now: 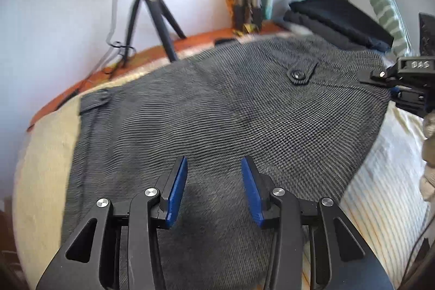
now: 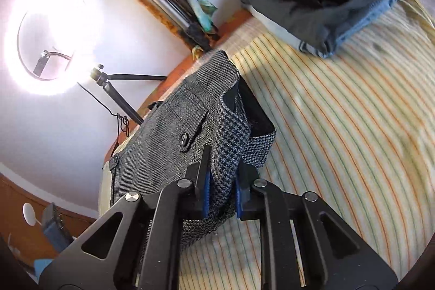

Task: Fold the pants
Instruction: 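Lift the held trouser leg upward with the right gripper and fold it over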

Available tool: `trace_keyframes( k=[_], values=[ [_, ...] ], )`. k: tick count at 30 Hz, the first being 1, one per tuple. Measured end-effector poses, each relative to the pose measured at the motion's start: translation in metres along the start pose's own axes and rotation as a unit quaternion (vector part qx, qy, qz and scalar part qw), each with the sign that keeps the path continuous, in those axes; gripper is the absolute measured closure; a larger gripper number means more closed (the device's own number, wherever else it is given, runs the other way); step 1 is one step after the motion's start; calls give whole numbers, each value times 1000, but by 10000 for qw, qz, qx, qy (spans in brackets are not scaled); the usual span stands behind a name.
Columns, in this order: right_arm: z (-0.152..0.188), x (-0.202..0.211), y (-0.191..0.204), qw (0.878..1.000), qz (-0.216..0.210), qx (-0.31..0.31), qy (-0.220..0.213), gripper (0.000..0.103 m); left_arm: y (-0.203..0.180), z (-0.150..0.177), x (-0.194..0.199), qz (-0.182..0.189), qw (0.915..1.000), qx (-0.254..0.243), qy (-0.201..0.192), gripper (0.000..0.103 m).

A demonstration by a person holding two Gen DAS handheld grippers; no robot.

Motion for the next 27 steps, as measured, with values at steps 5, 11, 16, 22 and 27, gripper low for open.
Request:
trace_keyframes(
  k=[5, 11, 16, 22, 27],
  values=[
    [-2, 3, 10, 9994, 131, 302, -52, 89, 2, 19, -1, 25, 9998, 132, 170, 63],
    [-8, 16, 48, 9920, 257, 1221, -202, 90, 1, 27, -10, 209, 9990, 255, 316, 63],
    [-11, 26, 94, 9774, 321, 2068, -298, 90, 9, 21, 11, 545, 9968, 545, 231, 63],
    [-3, 36, 148, 9587, 168, 2811, -397, 90, 42, 16, 53, 475, 9967, 660, -84, 63],
    [13, 36, 181, 9435, 60, 3289, -392, 91, 86, 26, 76, 171, 9950, 955, -250, 63]
  ],
)
Point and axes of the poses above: each gripper's, at about its wrist camera, not at the fingertips, and x roughly against the way its jaws point, y to its left, z to its underside, the point moved 10 cm from there along -x, roughly the way its jaws point, and after that the axes turned 3 degrees about z, right-handed, at the moved point
